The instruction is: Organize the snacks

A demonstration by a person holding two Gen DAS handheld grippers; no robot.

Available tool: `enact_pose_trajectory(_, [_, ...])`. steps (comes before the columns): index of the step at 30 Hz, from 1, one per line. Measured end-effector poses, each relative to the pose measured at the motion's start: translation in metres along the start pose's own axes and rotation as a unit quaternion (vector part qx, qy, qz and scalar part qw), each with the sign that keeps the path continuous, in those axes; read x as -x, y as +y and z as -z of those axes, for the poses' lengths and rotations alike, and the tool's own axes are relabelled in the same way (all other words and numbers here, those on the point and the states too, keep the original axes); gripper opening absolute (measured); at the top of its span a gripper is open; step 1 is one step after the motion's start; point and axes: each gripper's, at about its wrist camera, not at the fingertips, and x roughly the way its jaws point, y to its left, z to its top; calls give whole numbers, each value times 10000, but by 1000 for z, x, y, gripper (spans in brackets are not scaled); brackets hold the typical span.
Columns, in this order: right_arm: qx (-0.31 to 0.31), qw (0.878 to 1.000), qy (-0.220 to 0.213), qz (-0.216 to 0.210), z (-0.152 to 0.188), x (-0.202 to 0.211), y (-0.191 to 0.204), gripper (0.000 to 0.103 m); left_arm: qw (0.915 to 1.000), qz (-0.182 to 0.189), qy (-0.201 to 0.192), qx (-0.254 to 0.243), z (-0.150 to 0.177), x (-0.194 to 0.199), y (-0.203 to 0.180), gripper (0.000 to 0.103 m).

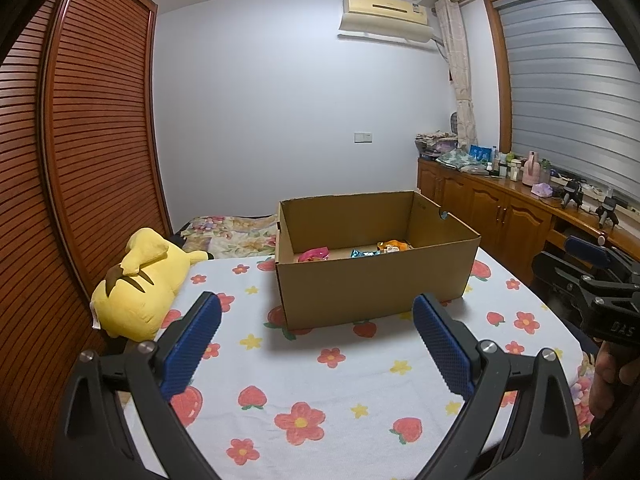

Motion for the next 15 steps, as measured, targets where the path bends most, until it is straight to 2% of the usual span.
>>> enact_pose_trajectory(15, [7, 10000, -3, -7, -1, 0, 0, 98, 10000, -42, -5, 7, 0, 0, 2, 98])
